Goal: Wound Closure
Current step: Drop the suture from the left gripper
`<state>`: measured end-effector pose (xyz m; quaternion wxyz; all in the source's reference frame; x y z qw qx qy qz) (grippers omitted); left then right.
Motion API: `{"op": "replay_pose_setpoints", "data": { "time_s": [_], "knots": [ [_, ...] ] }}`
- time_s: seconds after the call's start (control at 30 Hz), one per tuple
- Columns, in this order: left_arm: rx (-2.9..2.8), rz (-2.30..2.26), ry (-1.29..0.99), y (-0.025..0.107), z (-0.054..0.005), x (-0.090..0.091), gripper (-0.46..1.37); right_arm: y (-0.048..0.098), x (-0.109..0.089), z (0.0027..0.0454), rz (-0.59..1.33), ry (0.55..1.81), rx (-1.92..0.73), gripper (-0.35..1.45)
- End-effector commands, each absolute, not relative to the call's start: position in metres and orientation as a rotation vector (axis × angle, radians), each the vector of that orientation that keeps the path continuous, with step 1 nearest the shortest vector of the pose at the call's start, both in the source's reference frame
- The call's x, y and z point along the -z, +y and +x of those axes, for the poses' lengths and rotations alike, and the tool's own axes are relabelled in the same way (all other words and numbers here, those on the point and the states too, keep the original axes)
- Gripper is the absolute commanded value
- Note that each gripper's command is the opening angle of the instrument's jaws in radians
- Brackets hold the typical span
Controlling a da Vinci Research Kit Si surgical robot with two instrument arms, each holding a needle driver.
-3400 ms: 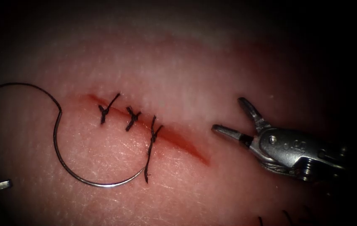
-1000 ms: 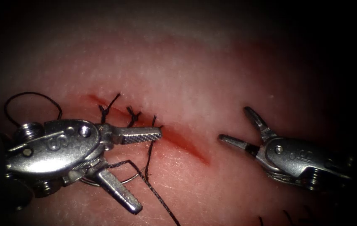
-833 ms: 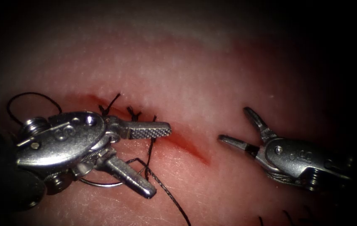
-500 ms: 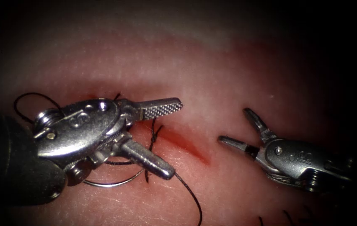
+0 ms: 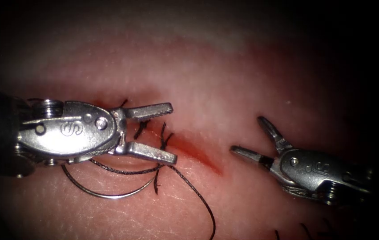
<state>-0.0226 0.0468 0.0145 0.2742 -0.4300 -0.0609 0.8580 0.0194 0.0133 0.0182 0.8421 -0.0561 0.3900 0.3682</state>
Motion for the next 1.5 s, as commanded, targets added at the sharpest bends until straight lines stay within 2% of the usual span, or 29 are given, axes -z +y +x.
{"op": "replay_pose_setpoints", "data": {
  "time_s": [0.03,0.33,0.47,0.8,0.87,0.97,1.07,1.17,1.27,1.33,1.4,1.5],
  "knots": [
    [-2.338,-1.127,-0.152,0.046,-0.0223,-0.015,0.43,0.013,-0.018,0.0195,-0.114,0.825,-0.776,1.15],
    [-2.439,-0.954,-0.072,0.042,-0.0192,-0.02,0.42,0.013,-0.018,0.0201,-0.111,0.82,-0.778,1.15],
    [-2.399,-0.981,-0.101,0.041,-0.0186,-0.022,0.37,0.013,-0.018,0.0201,-0.108,0.818,-0.776,1.16],
    [-2.351,-1.053,-0.229,0.035,-0.0185,-0.025,0.43,0.013,-0.018,0.02,-0.109,0.82,-0.775,1.16],
    [-2.348,-1.065,-0.252,0.034,-0.0181,-0.024,0.37,0.013,-0.018,0.02,-0.108,0.82,-0.775,1.16],
    [-2.347,-1.071,-0.269,0.033,-0.0171,-0.024,-0.05,0.013,-0.018,0.0199,-0.108,0.821,-0.774,1.16],
    [-2.363,-1.055,-0.291,0.031,-0.0156,-0.022,-0.31,0.013,-0.018,0.0198,-0.108,0.821,-0.774,1.16],
    [-2.381,-1.033,-0.333,0.029,-0.0143,-0.021,-0.34,0.013,-0.018,0.0198,-0.109,0.822,-0.773,1.16],
    [-2.391,-1.031,-0.395,0.028,-0.0131,-0.019,-0.31,0.013,-0.018,0.0198,-0.108,0.82,-0.773,1.16],
    [-2.389,-1.049,-0.447,0.028,-0.0124,-0.017,-0.17,0.013,-0.019,0.0198,-0.109,0.82,-0.773,1.16],
    [-2.378,-1.048,-0.485,0.028,-0.0119,-0.016,0.23,0.013,-0.019,0.0198,-0.109,0.821,-0.773,1.16],
    [-2.397,-1.058,-0.507,0.029,-0.0119,-0.013,0.55,0.013,-0.019,0.0199,-0.111,0.821,-0.773,1.16]
  ]
}}
